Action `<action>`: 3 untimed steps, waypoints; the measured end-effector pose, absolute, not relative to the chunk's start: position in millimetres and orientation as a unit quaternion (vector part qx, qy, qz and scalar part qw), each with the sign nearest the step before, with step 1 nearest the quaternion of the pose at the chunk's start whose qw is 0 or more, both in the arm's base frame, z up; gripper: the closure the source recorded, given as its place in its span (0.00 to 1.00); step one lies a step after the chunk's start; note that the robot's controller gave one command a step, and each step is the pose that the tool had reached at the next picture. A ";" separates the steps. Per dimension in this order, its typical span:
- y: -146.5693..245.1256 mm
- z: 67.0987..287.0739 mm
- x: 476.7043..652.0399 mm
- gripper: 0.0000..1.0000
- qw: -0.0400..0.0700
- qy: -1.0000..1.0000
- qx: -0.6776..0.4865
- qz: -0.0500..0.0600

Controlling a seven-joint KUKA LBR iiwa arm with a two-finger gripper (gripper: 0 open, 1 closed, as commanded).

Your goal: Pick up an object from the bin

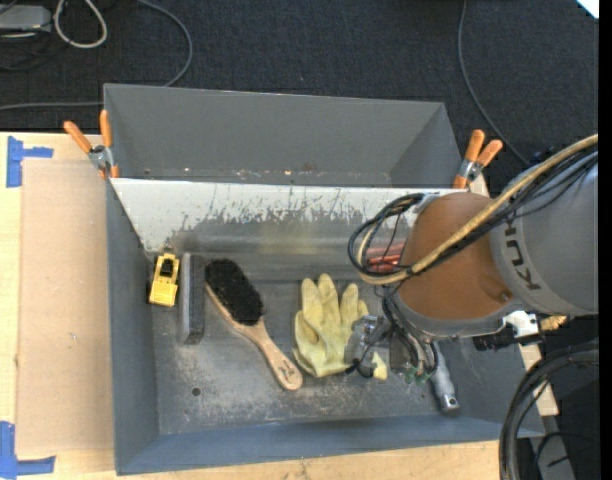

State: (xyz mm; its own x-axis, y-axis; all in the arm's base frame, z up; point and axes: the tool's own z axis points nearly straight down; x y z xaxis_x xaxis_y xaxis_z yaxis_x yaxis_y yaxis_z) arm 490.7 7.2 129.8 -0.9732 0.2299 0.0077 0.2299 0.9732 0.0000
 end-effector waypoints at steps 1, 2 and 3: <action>7.0 126.9 491.6 1.00 -0.001 -0.994 -0.110 -0.001; -2.9 123.8 497.2 1.00 0.010 -0.999 -0.036 -0.001; -11.5 130.9 493.6 1.00 0.006 -1.000 0.012 -0.001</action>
Offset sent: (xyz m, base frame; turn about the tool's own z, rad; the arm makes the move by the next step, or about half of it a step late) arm 0.0490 -0.0482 0.0748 -0.0648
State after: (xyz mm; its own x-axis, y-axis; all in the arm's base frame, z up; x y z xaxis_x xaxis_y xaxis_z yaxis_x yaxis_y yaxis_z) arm 493.6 -11.5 130.9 -0.9996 -0.0239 0.0124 -0.0239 0.9997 0.0027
